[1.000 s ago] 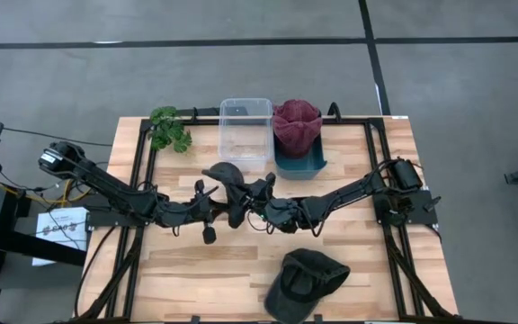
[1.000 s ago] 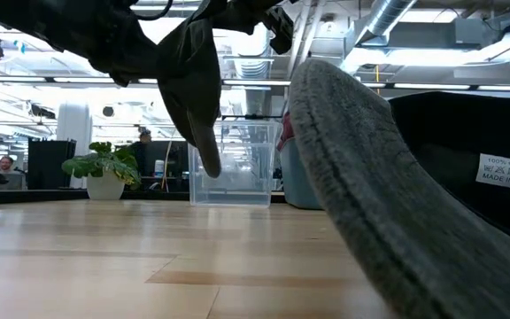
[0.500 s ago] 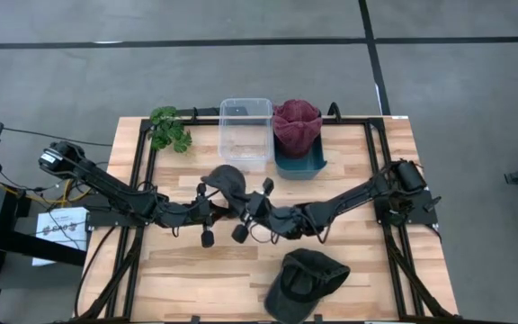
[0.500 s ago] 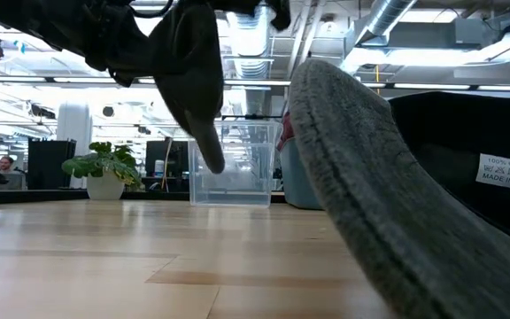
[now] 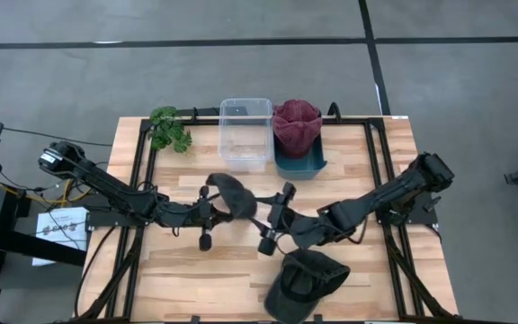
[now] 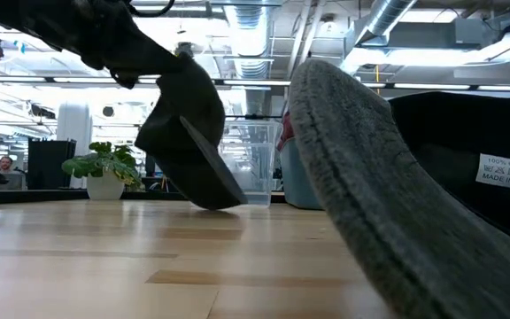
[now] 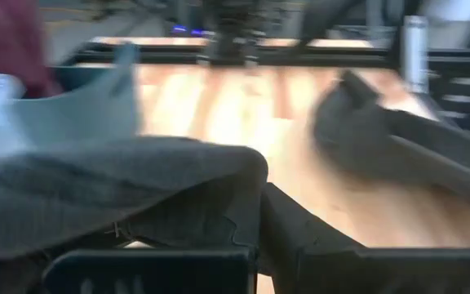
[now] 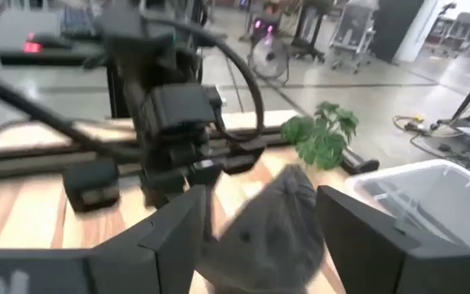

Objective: Pick & Place hat
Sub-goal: Put the left black cap into the transparent bin

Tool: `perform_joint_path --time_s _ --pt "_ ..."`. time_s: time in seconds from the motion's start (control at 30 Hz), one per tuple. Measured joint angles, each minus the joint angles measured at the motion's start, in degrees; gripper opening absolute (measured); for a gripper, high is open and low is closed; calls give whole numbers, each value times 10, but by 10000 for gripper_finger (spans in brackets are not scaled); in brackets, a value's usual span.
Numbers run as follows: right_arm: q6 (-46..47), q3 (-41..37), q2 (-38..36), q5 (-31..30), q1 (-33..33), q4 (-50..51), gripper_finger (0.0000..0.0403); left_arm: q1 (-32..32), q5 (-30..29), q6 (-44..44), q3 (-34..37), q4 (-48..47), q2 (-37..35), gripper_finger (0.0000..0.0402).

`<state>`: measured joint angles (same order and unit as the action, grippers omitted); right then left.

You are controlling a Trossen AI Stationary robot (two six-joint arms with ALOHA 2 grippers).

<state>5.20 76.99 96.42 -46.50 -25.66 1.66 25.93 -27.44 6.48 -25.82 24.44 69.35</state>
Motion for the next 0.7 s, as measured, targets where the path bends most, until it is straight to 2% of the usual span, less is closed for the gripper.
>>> perform_joint_path --time_s 0.13,0.3,0.37,0.47,0.7 --pt "26 0 -23 0 -12 58 231 0 89 0 0 0 -16 6" --pt "27 0 -32 1 -20 94 214 1 241 0 0 -12 -36 6" --pt "23 0 -33 1 -21 111 208 6 282 0 0 -31 -38 6" --pt "20 0 -31 9 -21 143 200 21 296 0 0 -54 -38 8" --pt "17 0 -28 115 9 236 187 25 284 20 0 -83 -38 7"
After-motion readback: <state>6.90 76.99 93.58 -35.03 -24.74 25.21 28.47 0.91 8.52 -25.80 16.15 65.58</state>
